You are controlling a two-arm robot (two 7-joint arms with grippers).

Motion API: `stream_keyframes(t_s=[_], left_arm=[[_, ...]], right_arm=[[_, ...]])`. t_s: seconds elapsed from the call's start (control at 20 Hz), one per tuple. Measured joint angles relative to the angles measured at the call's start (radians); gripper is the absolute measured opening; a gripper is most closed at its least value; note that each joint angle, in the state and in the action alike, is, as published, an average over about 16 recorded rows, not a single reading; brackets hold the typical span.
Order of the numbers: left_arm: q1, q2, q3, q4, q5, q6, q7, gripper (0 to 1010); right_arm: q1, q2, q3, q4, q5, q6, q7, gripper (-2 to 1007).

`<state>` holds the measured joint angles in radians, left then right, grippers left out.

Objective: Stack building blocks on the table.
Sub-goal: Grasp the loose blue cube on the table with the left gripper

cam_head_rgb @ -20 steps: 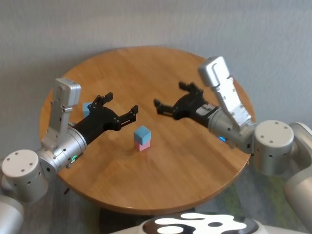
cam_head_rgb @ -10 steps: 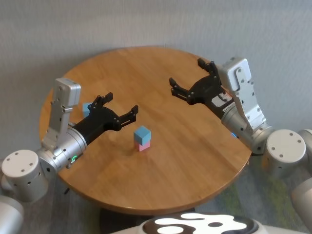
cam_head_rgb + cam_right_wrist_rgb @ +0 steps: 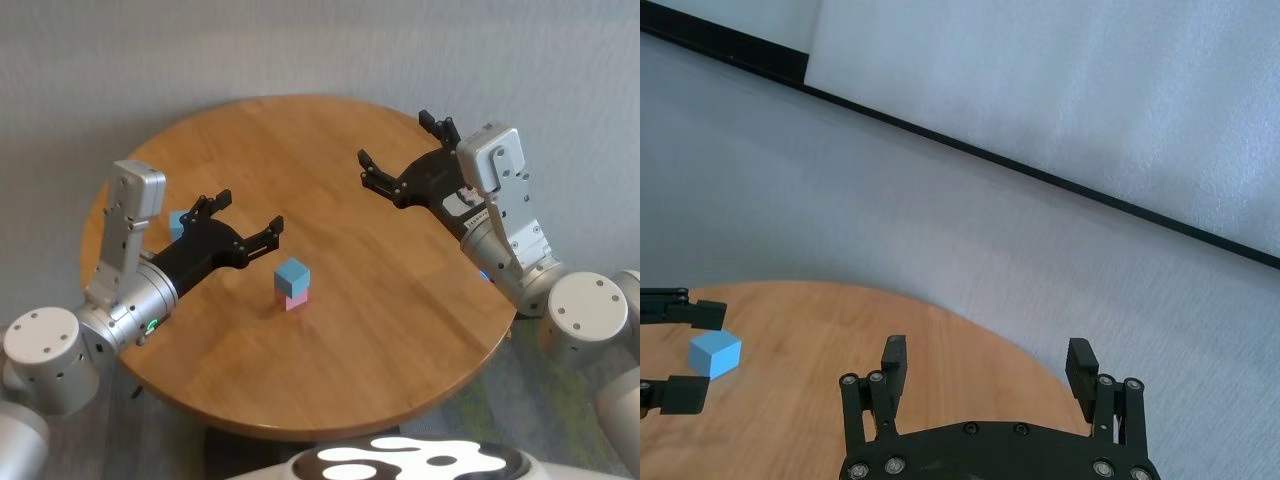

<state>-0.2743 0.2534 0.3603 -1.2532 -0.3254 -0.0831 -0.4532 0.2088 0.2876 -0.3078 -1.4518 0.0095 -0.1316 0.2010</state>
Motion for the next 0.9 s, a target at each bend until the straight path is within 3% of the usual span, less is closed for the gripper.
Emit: stream_keyframes(t_s=[0.45, 0.9], left_arm=[[0.007, 0.001, -0.001, -0.027, 0.030, 0.071, 0.081, 1000], [0.013, -0.019, -0.035, -0.044, 0.074, 0.166, 0.202, 1000]], right_arm=[[0.001, -0.002, 0.001, 0.003, -0.001, 0.002, -0.001, 1005], [0.001, -0.002, -0.002, 0.001, 0.002, 0.010, 0.000, 1005]])
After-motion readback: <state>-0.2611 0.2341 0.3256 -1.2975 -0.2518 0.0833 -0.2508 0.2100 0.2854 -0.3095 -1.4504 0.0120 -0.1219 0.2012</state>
